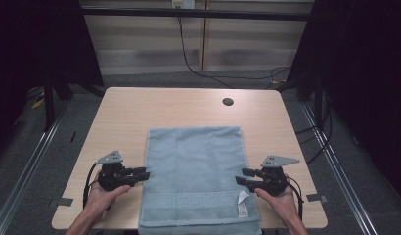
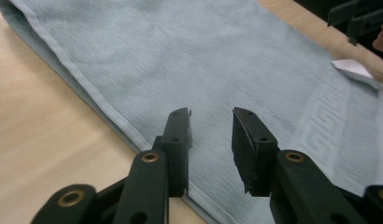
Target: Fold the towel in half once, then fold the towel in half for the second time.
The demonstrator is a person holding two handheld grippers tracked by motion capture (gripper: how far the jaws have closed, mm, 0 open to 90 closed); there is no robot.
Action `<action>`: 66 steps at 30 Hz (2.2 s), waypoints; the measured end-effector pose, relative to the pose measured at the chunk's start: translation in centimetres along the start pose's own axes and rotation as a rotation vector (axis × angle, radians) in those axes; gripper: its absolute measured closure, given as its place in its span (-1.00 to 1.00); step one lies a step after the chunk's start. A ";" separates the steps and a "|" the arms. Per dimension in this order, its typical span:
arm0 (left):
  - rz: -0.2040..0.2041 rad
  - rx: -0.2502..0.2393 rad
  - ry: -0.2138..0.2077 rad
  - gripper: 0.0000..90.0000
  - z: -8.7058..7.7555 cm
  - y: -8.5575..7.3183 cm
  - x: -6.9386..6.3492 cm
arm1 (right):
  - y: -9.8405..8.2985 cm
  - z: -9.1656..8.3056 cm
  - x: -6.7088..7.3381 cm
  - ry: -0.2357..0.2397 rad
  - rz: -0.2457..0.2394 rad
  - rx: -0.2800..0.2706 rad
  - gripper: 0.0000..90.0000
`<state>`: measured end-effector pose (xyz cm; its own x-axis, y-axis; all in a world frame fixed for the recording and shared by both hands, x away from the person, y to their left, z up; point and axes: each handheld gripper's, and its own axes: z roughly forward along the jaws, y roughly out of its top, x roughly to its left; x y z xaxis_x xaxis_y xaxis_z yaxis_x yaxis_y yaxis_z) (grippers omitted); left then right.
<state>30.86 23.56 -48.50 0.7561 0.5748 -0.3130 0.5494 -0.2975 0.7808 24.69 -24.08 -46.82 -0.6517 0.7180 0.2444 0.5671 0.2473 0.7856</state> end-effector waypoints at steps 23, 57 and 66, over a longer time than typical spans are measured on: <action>0.045 0.080 0.037 0.49 4.8 0.8 1.1 | 0.5 5.6 -2.9 -0.046 0.072 0.108 0.22; -0.050 0.032 0.019 0.22 -0.2 0.8 3.7 | 2.0 1.7 -2.5 -0.026 0.042 0.017 0.22; -0.069 0.019 0.089 0.08 0.2 3.1 6.0 | 4.7 3.9 -6.2 -0.053 0.066 -0.006 0.02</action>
<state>37.20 25.97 -48.07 0.6820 0.6597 -0.3156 0.6063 -0.2687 0.7485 33.37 -24.77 -46.83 -0.5854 0.7660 0.2655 0.6050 0.1947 0.7721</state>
